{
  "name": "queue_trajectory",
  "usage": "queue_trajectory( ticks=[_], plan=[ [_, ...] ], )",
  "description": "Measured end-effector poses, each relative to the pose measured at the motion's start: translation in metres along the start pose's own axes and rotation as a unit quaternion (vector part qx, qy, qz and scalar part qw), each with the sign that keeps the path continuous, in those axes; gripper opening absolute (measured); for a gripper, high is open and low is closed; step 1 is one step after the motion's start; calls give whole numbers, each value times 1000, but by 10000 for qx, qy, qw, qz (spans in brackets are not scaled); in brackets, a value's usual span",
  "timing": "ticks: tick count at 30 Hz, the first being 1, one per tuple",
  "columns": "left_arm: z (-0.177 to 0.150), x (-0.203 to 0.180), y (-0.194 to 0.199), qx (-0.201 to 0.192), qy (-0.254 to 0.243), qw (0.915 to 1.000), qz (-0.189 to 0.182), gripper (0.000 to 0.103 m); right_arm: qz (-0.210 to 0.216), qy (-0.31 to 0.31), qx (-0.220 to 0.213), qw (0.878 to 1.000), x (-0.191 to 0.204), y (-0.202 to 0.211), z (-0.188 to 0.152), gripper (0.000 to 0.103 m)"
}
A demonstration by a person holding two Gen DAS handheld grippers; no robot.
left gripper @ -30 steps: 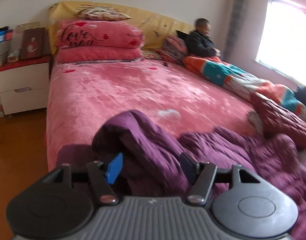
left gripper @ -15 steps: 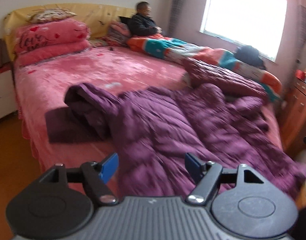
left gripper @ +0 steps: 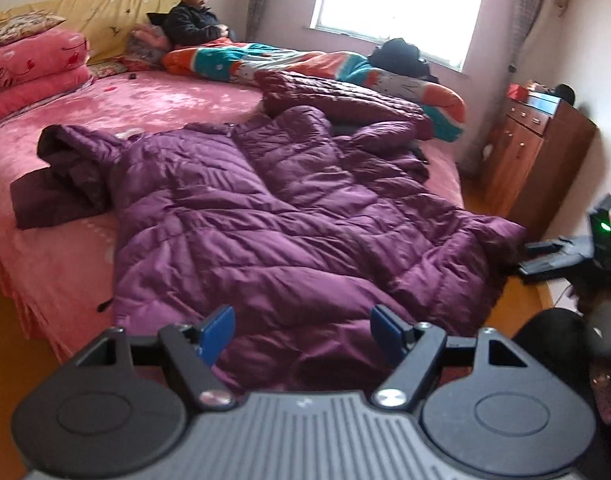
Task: Fold large clothes
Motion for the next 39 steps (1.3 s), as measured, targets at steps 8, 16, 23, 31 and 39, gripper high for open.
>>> queue_trajectory(
  ticks=[8,16,23,31,39],
  plan=[
    [-6,-14,12,-47,-37,10000,39,77,600,-1526,-525,9851,-1,-19,34,103],
    [-13,-15,13,49,42,10000,0,81,696,-2183,-1131,9668,-20,40,27,15],
    [-13,-8,18,73,28,10000,-4,83,254,-2512,-1243,9596,-42,61,14,9],
    [-10,36,34,-161,586,9974,398,85,-584,-2680,-453,9606,-84,28,-38,2],
    [14,73,66,-881,1193,9849,895,85,-272,-1947,-1183,9733,-49,70,12,26]
  ],
)
Point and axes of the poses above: each gripper's, at about its wrist camera, not at the fingertips, and y roughly against the way its jaws point, x to its left, z to its top, the point moved 10 cm from there along -y, roughly the way its jaws point, and after that the axes turned 5 degrees about -y, right-handed, at the moved point
